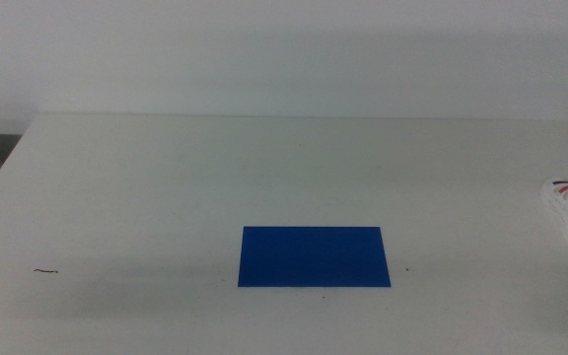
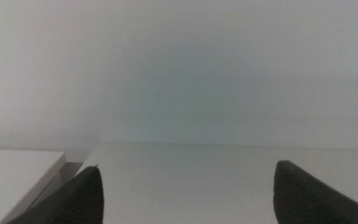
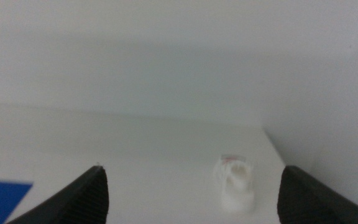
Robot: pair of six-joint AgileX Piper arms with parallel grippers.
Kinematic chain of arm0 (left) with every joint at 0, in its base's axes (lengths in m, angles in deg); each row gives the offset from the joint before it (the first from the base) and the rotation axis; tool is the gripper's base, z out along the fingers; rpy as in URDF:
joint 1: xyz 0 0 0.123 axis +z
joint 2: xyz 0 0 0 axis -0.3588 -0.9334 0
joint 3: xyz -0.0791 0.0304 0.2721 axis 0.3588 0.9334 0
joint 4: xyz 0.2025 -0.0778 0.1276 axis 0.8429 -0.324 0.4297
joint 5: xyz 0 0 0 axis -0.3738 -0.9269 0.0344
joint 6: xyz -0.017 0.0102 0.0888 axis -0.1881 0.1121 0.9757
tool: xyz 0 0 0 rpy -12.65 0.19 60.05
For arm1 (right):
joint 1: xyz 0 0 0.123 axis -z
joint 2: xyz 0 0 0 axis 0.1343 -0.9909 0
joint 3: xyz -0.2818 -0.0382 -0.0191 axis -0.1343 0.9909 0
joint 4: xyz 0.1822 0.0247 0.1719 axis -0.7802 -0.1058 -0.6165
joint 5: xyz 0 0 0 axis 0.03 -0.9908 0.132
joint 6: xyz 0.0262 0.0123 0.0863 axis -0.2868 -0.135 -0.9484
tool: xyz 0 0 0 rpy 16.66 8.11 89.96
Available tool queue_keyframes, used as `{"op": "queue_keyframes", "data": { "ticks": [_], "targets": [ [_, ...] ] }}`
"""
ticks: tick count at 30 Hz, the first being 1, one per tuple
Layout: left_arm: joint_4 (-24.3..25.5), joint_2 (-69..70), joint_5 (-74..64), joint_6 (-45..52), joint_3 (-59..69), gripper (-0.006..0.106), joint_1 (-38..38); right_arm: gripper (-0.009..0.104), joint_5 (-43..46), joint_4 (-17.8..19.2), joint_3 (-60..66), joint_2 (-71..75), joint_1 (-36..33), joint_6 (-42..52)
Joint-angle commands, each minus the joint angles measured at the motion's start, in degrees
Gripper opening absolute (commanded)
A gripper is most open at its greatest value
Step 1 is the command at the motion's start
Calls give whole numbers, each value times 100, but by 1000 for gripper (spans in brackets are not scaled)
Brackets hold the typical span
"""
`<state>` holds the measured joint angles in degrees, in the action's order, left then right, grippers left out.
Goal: Use one arm to grab the shoe from the table and place it on the mat.
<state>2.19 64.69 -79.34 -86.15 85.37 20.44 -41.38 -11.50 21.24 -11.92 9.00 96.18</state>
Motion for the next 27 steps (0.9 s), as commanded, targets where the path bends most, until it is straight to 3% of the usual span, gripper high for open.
{"op": "queue_keyframes", "data": {
  "ticks": [1,6,8,17,20,23,27],
  "targets": [
    [0,22,72,-7,-1,94,2,93,-292,-8,-33,30,44,37],
    [0,22,72,-7,-1,94,2,93,-2187,-8,-1303,-488,44,37],
    [0,22,72,-7,-1,94,2,93,-2374,-8,-1795,-935,44,37],
    [0,22,72,-7,-1,94,2,93,-4589,-34,-4214,-4056,44,-254],
    [0,22,72,-7,-1,94,2,93,-5426,185,-5040,-5203,44,-255],
    [0,22,72,-7,-1,94,2,93,-5661,384,-5773,-6229,98,-243],
    [0,22,72,-7,-1,94,2,93,-5610,227,-6588,-7408,472,89]
  ]
}}
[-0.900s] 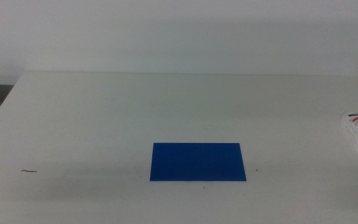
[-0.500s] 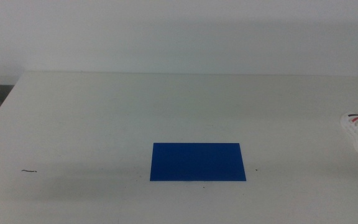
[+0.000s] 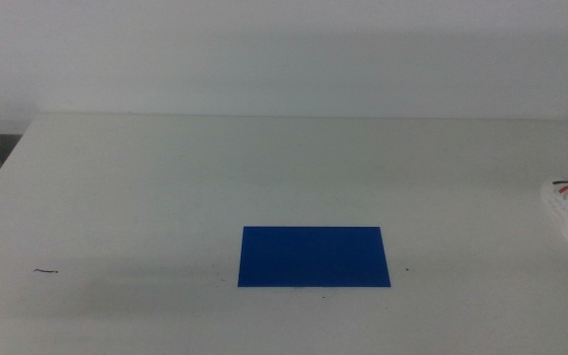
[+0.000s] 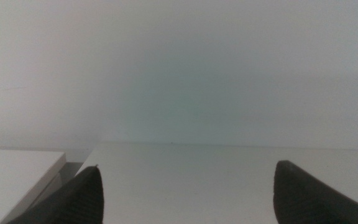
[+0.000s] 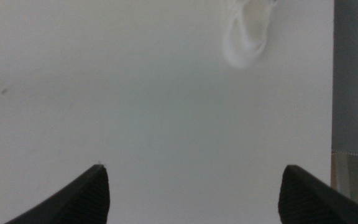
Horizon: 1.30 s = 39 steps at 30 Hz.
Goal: Use one arm to grab the shoe from the table and place it on the mat.
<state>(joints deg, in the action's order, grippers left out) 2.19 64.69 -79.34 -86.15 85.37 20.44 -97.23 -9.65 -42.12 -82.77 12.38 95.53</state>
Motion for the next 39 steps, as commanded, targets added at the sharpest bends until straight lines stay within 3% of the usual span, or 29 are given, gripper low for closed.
{"op": "queue_keyframes", "data": {
  "ticks": [1,4,9,20,26,29,30,35,37,39],
  "targets": [
    [0,22,72,-7,-1,94,2,93,11,-77,-428,-616,232,245],
    [0,22,72,-7,-1,94,2,93,27,-465,-854,-1421,473,578],
    [0,22,72,-7,-1,94,2,93,739,-684,-1145,-2466,676,1086],
    [0,22,72,-7,-1,94,2,93,1968,-34,-1438,-3979,680,812],
    [0,22,72,-7,-1,94,2,90,2431,0,-1438,-4306,691,549],
    [0,22,72,-7,-1,94,2,78,2564,0,-1438,-4463,691,549],
    [0,22,72,-7,-1,94,2,69,2583,0,-1447,-4492,691,549],
    [0,22,72,-7,-1,94,2,6,2562,0,-1478,-4407,592,472],
    [0,22,72,-7,-1,94,2,0,2350,120,-1484,-4162,356,363],
    [0,22,72,-7,-1,94,2,5,2145,246,-1484,-3882,0,246]
  ]
}}
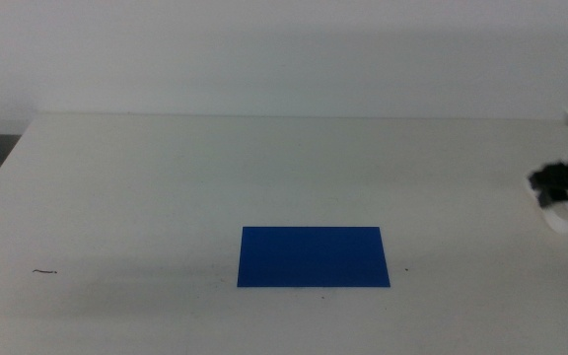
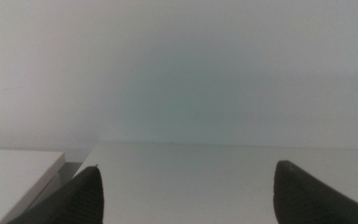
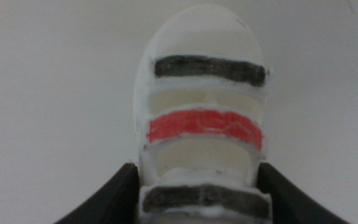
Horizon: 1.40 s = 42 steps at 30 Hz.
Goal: Use one arm to grab the shoe from the table and place it on the mat.
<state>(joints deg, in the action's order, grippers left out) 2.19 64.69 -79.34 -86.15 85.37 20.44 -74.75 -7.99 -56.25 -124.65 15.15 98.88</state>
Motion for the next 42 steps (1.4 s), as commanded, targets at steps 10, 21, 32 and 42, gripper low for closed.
{"op": "queue_keyframes", "data": {
  "ticks": [10,21,32,42],
  "targets": [
    [0,22,72,-7,-1,94,2,13,-206,128,-79,782,-3388,-464],
    [0,22,72,-7,-1,94,2,13,74,348,-84,172,-4635,-1309],
    [0,22,72,-7,-1,94,2,13,698,386,-84,130,-4635,2508],
    [0,22,72,-7,-1,94,2,13,528,3,-73,116,-4635,3619]
  ]
}}
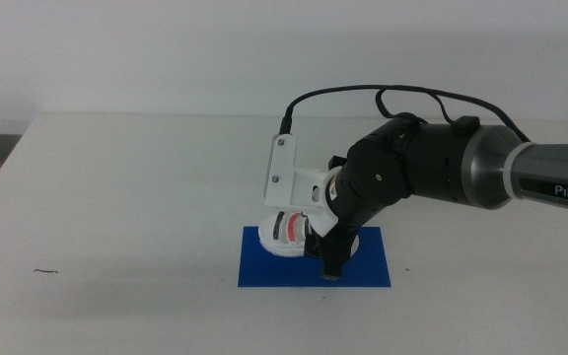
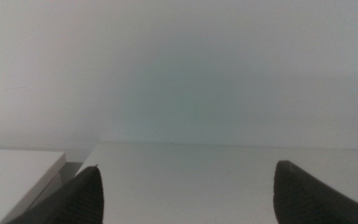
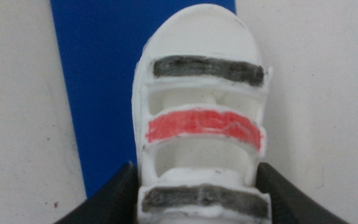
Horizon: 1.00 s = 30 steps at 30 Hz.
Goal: Use one arm to grab the shoe from the table and place it on the mat.
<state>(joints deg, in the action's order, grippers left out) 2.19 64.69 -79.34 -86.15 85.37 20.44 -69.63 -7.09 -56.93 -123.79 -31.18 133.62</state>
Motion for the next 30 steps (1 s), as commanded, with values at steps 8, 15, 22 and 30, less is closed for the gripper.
{"op": "queue_keyframes", "data": {
  "ticks": [8,15,22,30],
  "targets": [
    [0,22,72,-7,-1,94,2,13,23,-156,-5,-226,-2,155],
    [0,22,72,-7,-1,94,2,58,23,-166,-5,-295,-2,105],
    [0,22,72,-7,-1,94,2,90,16,-162,14,-66,-2,-270],
    [0,22,72,-7,-1,94,2,90,1361,360,2102,2945,749,-3496]
  ]
}}
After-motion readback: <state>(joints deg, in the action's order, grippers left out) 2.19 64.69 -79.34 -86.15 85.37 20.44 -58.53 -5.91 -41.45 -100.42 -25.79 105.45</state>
